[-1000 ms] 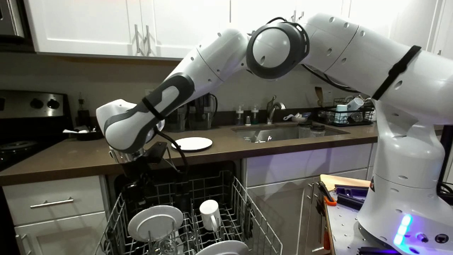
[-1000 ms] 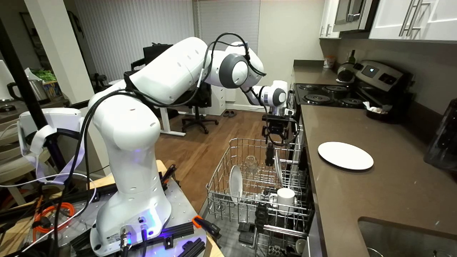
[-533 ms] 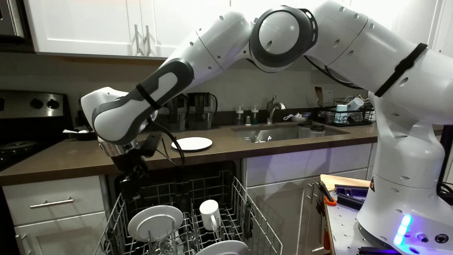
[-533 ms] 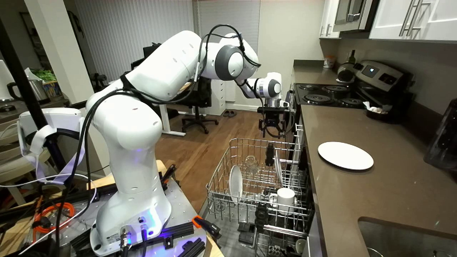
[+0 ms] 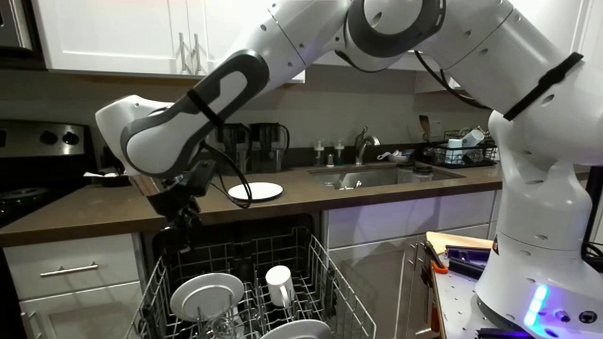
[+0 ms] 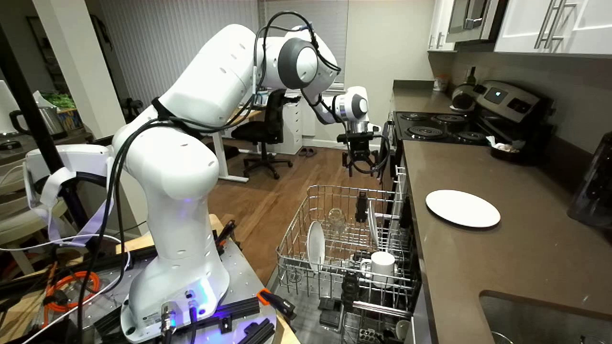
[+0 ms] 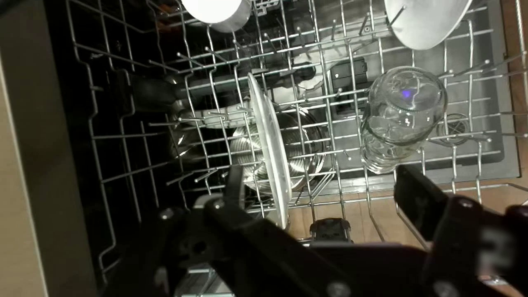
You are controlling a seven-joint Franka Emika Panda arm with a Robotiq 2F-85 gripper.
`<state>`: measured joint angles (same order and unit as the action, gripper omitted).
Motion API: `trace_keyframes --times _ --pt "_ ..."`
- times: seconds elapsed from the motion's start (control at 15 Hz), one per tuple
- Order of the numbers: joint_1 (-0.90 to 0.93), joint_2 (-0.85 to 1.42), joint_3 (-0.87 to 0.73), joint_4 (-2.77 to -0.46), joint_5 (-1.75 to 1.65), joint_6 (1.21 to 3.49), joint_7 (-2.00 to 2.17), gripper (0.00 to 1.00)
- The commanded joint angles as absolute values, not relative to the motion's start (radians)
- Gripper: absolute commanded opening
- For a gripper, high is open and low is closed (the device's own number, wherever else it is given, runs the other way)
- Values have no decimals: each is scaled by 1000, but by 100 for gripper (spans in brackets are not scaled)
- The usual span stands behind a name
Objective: Pick up the white plate from the countertop and put it in the dish rack.
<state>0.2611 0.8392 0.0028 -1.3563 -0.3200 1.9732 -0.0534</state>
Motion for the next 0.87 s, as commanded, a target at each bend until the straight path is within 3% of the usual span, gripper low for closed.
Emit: trace_keyframes --times 0.0,0.47,0.53,0.8 --pt "287 716 -13 -1511 -373 1997 31 97" --pt "302 577 -4 -1682 -427 2016 148 100" --pt "285 650 10 -1582 -402 1975 101 100" --pt "286 609 13 -1634 -409 1983 121 100"
